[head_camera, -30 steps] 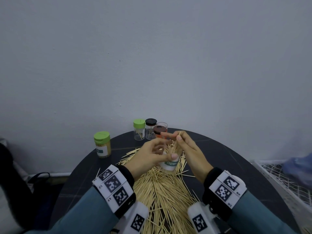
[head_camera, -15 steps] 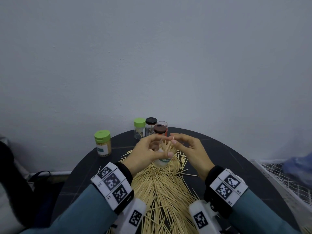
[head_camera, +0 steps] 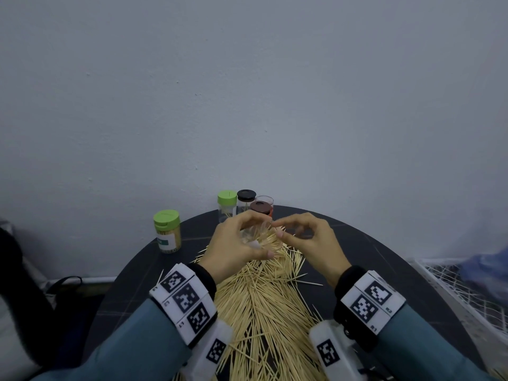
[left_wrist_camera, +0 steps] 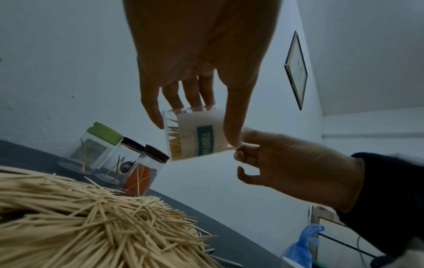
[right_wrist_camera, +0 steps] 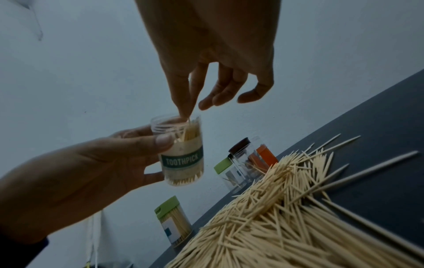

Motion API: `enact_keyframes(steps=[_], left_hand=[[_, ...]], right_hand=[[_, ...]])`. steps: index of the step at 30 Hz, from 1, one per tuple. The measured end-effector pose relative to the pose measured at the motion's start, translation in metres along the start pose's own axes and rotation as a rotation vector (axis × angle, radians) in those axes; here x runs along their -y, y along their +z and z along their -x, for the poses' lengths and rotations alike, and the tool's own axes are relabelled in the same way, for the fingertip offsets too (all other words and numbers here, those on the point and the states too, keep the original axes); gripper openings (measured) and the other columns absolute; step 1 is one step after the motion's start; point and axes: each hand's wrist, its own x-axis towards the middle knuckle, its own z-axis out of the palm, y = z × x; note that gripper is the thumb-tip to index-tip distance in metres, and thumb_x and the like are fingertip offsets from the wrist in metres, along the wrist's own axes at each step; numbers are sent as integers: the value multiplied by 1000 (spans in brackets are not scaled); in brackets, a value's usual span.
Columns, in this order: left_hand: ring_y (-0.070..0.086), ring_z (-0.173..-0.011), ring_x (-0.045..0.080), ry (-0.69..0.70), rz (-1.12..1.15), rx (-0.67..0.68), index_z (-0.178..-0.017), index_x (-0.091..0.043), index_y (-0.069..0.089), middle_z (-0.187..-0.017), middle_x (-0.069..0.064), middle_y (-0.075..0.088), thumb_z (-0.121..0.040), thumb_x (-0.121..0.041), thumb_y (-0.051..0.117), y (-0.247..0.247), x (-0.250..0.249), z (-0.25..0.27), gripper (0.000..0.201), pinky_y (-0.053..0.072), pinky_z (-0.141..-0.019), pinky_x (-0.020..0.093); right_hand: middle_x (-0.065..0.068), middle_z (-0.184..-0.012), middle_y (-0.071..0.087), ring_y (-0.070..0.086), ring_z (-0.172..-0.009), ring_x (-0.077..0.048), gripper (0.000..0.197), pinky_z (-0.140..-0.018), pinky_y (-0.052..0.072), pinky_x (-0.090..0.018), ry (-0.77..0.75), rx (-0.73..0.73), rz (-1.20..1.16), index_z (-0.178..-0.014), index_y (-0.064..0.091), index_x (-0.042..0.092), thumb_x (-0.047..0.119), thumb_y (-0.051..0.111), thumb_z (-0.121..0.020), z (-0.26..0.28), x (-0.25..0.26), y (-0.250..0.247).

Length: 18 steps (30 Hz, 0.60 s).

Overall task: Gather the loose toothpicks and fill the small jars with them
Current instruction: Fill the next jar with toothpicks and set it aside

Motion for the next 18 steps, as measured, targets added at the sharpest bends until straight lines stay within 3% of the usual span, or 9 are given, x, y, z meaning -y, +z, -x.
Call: enact_keyframes(steps=[3, 7, 10, 14, 18], left_hand=[[59, -106, 1, 0, 8, 32, -109, -24, 66, -107, -11, 67, -58, -10, 88, 0, -1, 1, 57, 47, -95, 28], [59, -105, 2, -6, -12, 53, -107, -27, 66, -105, -12, 67, -57, -12, 88, 1, -1, 1, 56, 47, -92, 24], [58, -106, 2, -15, -34, 51, -106, -29, 66, -108, -13, 66, -57, -15, 89, 2, -1, 1, 57, 47, -91, 24], [57, -108, -1, -20, -24, 67, -108, -29, 65, -110, -14, 65, -59, -16, 88, 2, -1, 1, 56, 42, -86, 12], [57, -106, -2, -28, -15, 64, -110, -27, 65, -110, -13, 66, -60, -17, 88, 0, 0, 0, 56, 41, -83, 7]], right_hand=[[14, -105, 54, 45, -107, -7, 17, -87, 37, -24, -64, 90, 115, -84, 69, 43, 27, 72, -78, 1, 4, 2], [14, -112, 54, 42, -112, -6, 4, -100, 34, -38, -31, 98, 283, -77, 68, 36, 36, 72, -76, 0, 6, 3], [15, -108, 54, 44, -110, -5, 15, -100, 34, -44, -19, 62, 429, -68, 60, 42, 38, 73, -74, -1, 5, -1], [15, -105, 57, 47, -109, -6, 13, -94, 35, -29, -25, 46, 275, -71, 62, 43, 36, 71, -78, -1, 9, -3], [13, -101, 62, 55, -100, -4, 7, -81, 38, -17, -32, 37, 189, -79, 68, 33, 27, 68, -83, -6, 6, -4]])
